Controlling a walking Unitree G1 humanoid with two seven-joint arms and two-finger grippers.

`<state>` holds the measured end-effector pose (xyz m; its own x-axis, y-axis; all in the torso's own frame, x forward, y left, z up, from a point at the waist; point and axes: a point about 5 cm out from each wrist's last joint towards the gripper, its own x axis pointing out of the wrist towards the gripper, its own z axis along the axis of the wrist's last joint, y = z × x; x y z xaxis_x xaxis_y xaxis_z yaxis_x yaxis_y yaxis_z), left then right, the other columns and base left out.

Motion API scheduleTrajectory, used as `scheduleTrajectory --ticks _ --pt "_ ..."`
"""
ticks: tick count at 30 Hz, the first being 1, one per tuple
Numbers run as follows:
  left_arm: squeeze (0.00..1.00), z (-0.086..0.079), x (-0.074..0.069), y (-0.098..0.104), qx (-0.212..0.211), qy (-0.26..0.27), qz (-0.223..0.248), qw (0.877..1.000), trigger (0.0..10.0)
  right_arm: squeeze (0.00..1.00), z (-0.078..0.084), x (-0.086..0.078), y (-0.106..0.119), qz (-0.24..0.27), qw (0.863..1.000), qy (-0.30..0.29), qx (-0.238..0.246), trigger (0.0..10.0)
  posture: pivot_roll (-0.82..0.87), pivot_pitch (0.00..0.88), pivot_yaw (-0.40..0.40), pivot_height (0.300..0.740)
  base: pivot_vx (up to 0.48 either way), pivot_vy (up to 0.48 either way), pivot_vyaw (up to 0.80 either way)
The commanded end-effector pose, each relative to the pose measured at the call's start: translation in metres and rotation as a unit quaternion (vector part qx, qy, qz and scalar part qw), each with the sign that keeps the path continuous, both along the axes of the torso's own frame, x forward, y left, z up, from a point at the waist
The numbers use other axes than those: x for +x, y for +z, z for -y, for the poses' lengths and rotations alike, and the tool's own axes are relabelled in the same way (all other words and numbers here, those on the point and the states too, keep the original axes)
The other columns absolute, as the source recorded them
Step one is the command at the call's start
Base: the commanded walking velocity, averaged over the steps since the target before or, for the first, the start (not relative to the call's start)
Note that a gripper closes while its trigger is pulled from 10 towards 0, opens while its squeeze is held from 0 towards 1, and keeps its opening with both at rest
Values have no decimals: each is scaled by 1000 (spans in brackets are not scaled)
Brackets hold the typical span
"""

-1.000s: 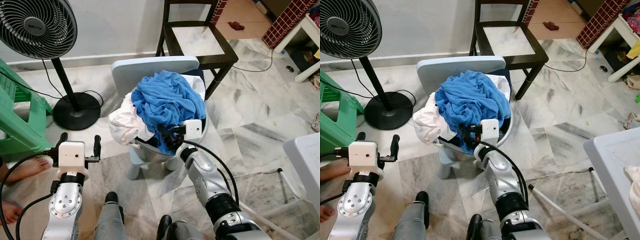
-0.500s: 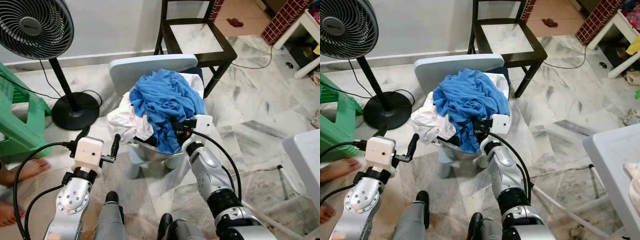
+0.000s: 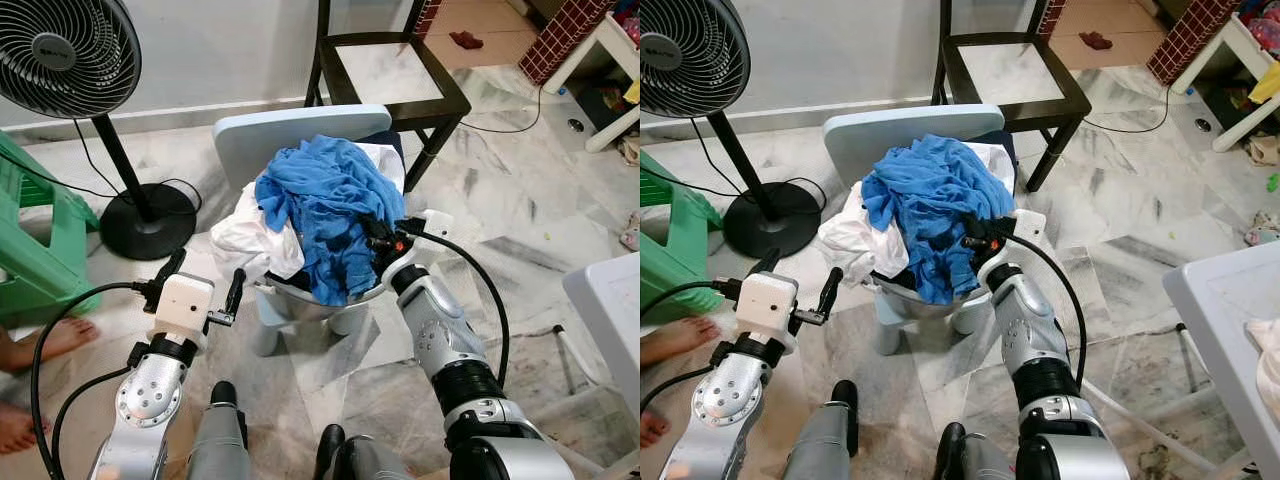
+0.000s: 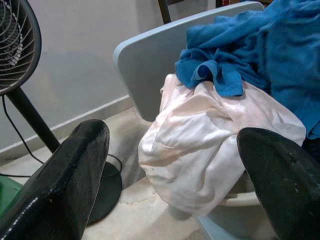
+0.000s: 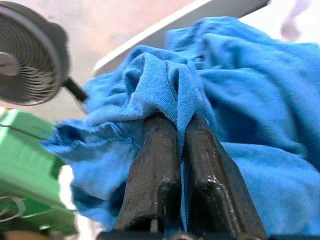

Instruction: Hang hanger

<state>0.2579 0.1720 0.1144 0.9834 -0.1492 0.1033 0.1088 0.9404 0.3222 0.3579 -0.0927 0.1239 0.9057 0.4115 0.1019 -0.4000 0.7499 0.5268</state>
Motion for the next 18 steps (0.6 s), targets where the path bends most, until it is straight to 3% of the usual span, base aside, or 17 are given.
scheduleTrajectory --ticks 1,7,11,18 --pt "0 4 -3 -5 1 -7 -8 1000 10000 0 -1 -2 1 2 1000 23 17 0 397 323 -178 740 0 0 0" --pt "0 4 -5 -5 0 -5 -8 1000 10000 0 -15 -18 -9 -2 992 123 8 0 398 325 -182 740 0 0 0" --pt "0 3 -5 -5 1 -1 -8 1000 10000 0 -23 -34 -22 0 976 213 -43 0 398 325 -185 740 0 0 0" --pt "0 4 -4 -5 1 0 -7 1000 10000 0 -27 -45 -34 -11 962 263 -75 0 396 324 -187 740 0 0 0"
